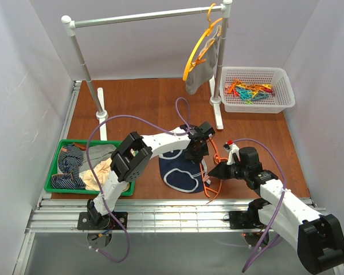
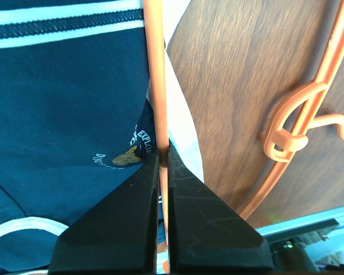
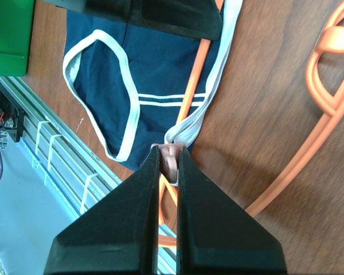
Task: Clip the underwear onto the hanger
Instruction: Clamp the underwear onto the hanger.
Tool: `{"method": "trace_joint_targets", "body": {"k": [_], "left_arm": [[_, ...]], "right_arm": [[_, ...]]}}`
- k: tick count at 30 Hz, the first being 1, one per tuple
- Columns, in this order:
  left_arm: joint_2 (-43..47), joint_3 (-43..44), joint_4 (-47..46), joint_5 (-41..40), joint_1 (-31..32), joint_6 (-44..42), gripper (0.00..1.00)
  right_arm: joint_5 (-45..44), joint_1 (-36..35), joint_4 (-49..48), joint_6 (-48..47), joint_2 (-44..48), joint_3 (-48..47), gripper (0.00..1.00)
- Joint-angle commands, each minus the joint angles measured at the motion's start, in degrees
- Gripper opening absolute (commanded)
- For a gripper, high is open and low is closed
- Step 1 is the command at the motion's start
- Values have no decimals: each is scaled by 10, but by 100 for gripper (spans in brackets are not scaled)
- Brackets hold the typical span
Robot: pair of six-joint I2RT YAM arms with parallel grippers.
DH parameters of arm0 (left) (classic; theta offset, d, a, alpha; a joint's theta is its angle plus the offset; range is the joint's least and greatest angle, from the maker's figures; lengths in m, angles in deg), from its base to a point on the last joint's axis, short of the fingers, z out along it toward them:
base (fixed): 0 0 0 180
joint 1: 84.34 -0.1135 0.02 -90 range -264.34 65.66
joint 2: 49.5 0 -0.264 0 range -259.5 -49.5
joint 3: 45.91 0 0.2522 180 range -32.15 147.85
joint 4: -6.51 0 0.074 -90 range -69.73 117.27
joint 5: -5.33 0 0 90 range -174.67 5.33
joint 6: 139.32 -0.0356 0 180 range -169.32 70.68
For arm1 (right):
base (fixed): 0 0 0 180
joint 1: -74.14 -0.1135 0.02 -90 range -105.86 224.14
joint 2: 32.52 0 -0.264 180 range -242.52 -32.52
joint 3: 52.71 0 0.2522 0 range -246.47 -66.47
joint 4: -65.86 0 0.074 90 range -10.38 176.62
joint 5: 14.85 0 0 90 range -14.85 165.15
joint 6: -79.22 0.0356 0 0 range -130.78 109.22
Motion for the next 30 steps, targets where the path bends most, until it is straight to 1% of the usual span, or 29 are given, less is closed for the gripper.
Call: {"method": "trace_joint_targets", "body": {"k": [1, 6, 13, 30], "left_arm": [[38, -13, -18, 22, -7, 23, 0], [51, -33, -43, 47, -13, 37, 0], [63, -41, -51, 64, -16, 42, 0], [103, -75, -91, 69, -20, 68, 0]], "right_arm": [[1, 3, -17, 3, -3, -18, 1], [0, 4, -20, 3, -7, -15, 1], [-2, 6, -19, 1, -8, -16, 1], [-1, 7, -16, -2, -9, -15, 1]]}}
